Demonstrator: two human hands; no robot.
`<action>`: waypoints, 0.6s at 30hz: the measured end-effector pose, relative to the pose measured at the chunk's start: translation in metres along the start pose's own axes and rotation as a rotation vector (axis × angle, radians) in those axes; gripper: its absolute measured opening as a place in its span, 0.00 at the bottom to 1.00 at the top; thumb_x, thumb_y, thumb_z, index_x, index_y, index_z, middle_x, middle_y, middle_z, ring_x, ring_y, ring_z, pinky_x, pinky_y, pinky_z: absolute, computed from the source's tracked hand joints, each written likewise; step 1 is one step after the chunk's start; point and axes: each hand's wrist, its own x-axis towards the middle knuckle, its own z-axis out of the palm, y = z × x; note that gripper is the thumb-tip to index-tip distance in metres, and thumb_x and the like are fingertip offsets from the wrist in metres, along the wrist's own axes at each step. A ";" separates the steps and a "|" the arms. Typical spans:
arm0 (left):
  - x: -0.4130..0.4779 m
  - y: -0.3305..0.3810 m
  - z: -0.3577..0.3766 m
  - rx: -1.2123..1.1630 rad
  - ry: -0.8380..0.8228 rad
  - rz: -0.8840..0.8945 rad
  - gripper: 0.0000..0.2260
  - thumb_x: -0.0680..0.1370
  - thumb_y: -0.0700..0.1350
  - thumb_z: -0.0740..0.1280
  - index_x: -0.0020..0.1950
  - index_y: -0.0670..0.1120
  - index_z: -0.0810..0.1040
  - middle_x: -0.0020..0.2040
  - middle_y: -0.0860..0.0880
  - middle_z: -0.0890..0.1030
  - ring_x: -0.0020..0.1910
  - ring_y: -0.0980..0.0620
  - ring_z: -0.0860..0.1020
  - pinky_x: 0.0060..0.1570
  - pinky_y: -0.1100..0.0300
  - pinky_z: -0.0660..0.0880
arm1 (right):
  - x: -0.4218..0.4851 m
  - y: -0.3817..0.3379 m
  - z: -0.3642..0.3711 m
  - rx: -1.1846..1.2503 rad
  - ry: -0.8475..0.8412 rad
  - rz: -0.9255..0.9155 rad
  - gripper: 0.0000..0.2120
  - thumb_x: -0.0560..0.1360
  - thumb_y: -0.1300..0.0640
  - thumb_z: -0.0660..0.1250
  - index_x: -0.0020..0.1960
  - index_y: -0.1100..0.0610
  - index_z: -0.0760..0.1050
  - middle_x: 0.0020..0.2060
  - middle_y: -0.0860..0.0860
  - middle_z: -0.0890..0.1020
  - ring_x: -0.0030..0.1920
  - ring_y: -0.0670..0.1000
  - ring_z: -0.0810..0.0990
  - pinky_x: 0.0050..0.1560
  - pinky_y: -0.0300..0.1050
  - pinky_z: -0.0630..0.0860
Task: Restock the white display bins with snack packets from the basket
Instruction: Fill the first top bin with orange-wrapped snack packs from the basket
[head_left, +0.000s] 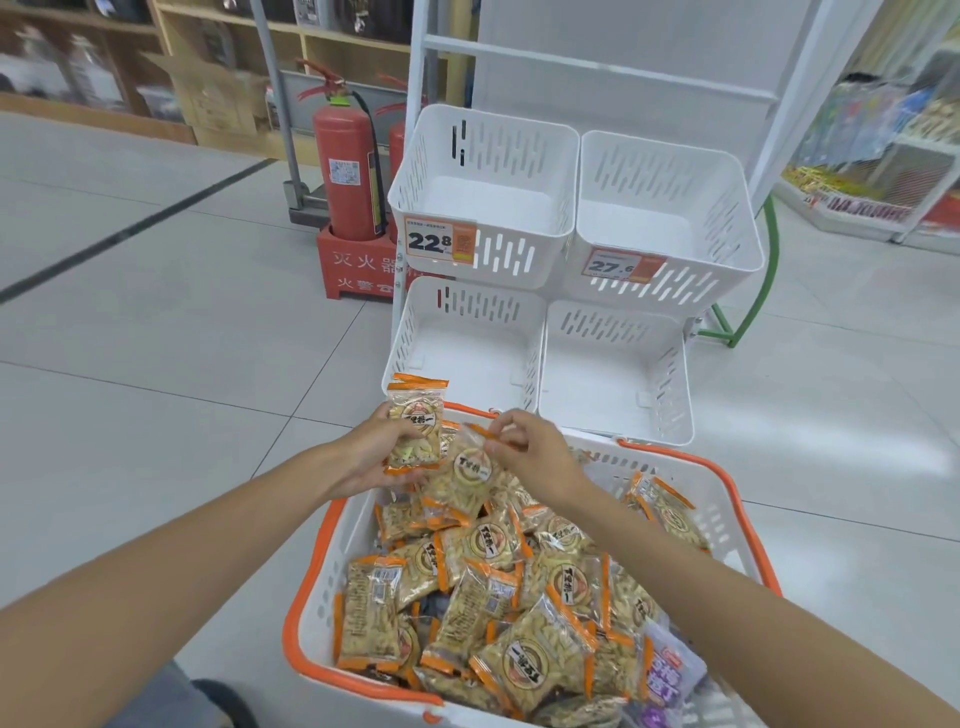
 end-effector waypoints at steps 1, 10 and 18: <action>-0.004 0.006 0.003 -0.006 -0.052 -0.008 0.18 0.80 0.43 0.63 0.71 0.48 0.67 0.67 0.41 0.76 0.60 0.45 0.77 0.44 0.51 0.80 | 0.003 -0.013 -0.005 0.009 0.028 -0.039 0.04 0.77 0.59 0.69 0.45 0.56 0.74 0.27 0.46 0.82 0.28 0.46 0.73 0.33 0.39 0.69; -0.012 0.076 0.046 0.323 -0.248 0.230 0.35 0.73 0.45 0.75 0.74 0.55 0.61 0.59 0.48 0.83 0.60 0.48 0.80 0.54 0.51 0.79 | 0.050 -0.079 -0.029 0.013 0.212 -0.129 0.26 0.74 0.53 0.72 0.68 0.54 0.67 0.62 0.48 0.70 0.61 0.47 0.72 0.62 0.44 0.70; 0.034 0.211 0.031 0.804 -0.016 0.845 0.23 0.66 0.53 0.79 0.57 0.53 0.75 0.51 0.49 0.83 0.48 0.52 0.83 0.49 0.45 0.81 | 0.158 -0.143 -0.071 0.193 0.099 -0.295 0.18 0.72 0.69 0.71 0.60 0.63 0.72 0.46 0.53 0.82 0.40 0.41 0.82 0.42 0.35 0.77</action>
